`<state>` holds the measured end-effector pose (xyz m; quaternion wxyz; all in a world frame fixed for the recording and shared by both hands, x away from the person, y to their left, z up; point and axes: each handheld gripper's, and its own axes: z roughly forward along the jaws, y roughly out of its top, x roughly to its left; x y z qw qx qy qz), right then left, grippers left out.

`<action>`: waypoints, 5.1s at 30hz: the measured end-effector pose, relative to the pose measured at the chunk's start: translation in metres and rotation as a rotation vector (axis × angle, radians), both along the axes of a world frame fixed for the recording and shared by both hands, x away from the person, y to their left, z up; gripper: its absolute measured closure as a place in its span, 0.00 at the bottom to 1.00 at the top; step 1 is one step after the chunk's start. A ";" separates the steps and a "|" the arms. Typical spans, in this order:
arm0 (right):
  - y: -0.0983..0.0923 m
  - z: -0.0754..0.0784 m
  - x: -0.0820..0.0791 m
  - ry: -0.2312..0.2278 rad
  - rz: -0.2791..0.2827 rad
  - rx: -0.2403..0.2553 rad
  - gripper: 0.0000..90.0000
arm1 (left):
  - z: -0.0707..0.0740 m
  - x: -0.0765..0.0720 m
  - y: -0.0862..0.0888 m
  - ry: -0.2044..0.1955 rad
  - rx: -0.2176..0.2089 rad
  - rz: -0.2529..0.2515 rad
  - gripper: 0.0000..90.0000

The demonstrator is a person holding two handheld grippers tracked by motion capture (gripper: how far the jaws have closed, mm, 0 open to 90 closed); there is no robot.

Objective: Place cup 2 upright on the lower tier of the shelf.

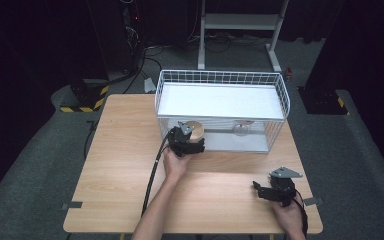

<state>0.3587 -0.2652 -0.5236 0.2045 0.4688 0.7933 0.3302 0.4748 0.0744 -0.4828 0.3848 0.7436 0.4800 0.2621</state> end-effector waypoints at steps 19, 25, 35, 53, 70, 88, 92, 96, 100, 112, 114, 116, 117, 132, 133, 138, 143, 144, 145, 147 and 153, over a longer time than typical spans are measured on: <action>0.000 0.000 0.000 0.000 0.000 0.000 0.24 | -0.002 -0.003 0.007 0.052 0.006 -0.015 0.05; 0.000 0.000 0.000 -0.001 0.002 -0.002 0.24 | -0.005 -0.007 0.011 0.075 -0.009 -0.022 0.06; 0.000 0.000 0.000 -0.001 0.002 -0.001 0.24 | -0.008 -0.013 0.012 0.078 0.004 -0.023 0.12; 0.000 0.000 0.000 0.000 0.002 -0.002 0.24 | -0.011 -0.010 0.010 0.096 0.045 -0.001 0.24; 0.000 0.000 0.000 -0.001 0.001 -0.001 0.24 | -0.011 0.004 0.007 0.120 0.045 0.020 0.38; 0.000 0.000 0.000 -0.001 0.002 -0.001 0.24 | -0.020 0.016 0.004 0.145 0.034 0.046 0.53; 0.000 0.000 0.000 -0.001 0.001 -0.001 0.24 | -0.018 0.018 0.002 0.133 0.058 0.055 0.55; 0.000 0.000 0.000 -0.001 0.001 -0.001 0.24 | -0.018 0.020 0.001 0.139 0.065 0.049 0.61; 0.000 0.000 0.000 0.000 0.001 -0.001 0.24 | -0.018 0.024 -0.001 0.150 0.037 0.053 0.70; 0.000 0.000 0.000 -0.002 0.002 -0.002 0.24 | -0.017 0.035 -0.005 0.162 0.070 0.052 0.75; 0.000 0.000 0.000 -0.002 0.002 -0.001 0.24 | -0.017 0.035 -0.005 0.164 0.065 0.057 0.74; 0.000 0.000 0.000 -0.002 0.002 -0.001 0.24 | -0.017 0.035 -0.002 0.170 0.072 0.033 0.69; 0.000 0.000 0.000 -0.002 0.002 -0.001 0.24 | -0.016 0.033 -0.002 0.176 0.074 0.048 0.64; 0.000 0.000 0.000 -0.003 0.003 -0.001 0.24 | -0.004 0.020 0.004 0.145 0.030 0.025 0.39; 0.000 0.000 0.000 -0.003 0.003 -0.001 0.24 | -0.004 0.019 0.004 0.146 0.028 0.020 0.39; 0.000 0.000 0.000 -0.002 0.003 -0.001 0.24 | -0.002 0.013 0.006 0.137 0.006 0.031 0.38; 0.000 0.000 0.000 -0.003 0.003 -0.001 0.24 | 0.000 0.008 0.006 0.130 0.019 -0.010 0.36; 0.000 0.000 0.000 -0.002 0.003 -0.001 0.24 | 0.000 0.006 0.006 0.132 -0.003 -0.008 0.35; 0.000 0.000 0.000 -0.002 0.003 -0.001 0.24 | 0.001 0.006 0.008 0.125 0.003 -0.015 0.35; 0.000 0.000 0.000 -0.002 0.002 -0.002 0.24 | 0.001 0.003 0.007 0.130 -0.010 -0.016 0.34; 0.000 0.000 0.000 -0.002 0.002 -0.001 0.24 | 0.006 -0.004 0.015 0.096 0.000 -0.014 0.31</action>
